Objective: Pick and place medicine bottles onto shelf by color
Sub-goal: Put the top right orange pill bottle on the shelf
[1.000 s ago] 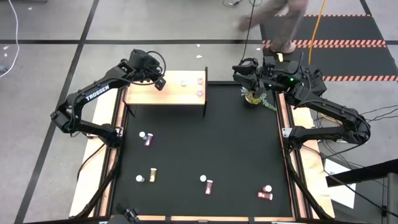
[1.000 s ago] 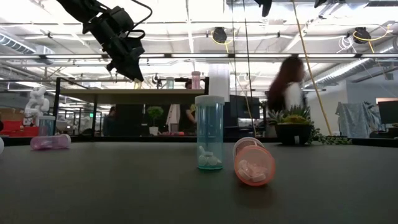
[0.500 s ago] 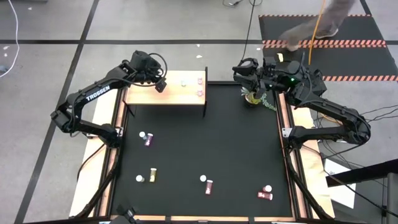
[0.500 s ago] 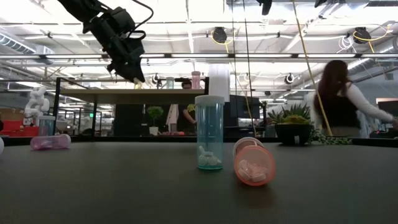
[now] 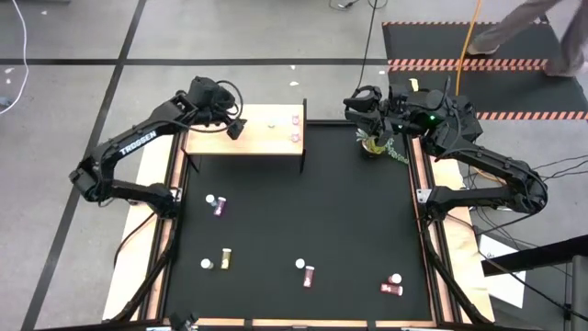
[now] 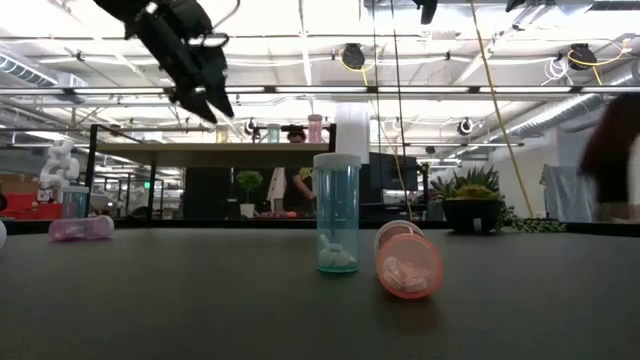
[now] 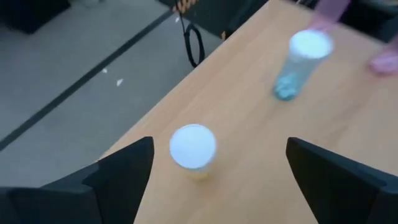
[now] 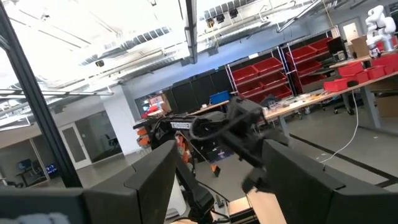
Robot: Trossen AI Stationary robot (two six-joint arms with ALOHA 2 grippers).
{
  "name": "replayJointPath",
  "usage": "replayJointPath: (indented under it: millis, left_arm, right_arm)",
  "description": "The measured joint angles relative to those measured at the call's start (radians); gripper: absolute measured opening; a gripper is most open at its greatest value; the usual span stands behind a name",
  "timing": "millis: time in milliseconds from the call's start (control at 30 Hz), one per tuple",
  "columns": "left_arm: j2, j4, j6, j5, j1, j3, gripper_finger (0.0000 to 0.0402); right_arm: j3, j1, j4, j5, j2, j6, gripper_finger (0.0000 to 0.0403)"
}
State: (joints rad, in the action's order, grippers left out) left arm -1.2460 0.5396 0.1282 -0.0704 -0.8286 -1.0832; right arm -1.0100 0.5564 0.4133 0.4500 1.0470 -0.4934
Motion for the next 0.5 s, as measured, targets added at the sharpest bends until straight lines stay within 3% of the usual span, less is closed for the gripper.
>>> replayJointPath:
  millis: [267,500]
  left_arm:
    - [0.178,0.157,-0.014,0.0,0.068,-0.111,0.036]
    - [0.207,0.331,-0.093,0.05,0.204,-0.293,0.036]
  right_arm:
    - [0.0,0.0,0.0,-0.012,0.0,0.003,0.0235]
    - [0.0,-0.004,-0.035,-0.057,-0.001,0.002,0.0235]
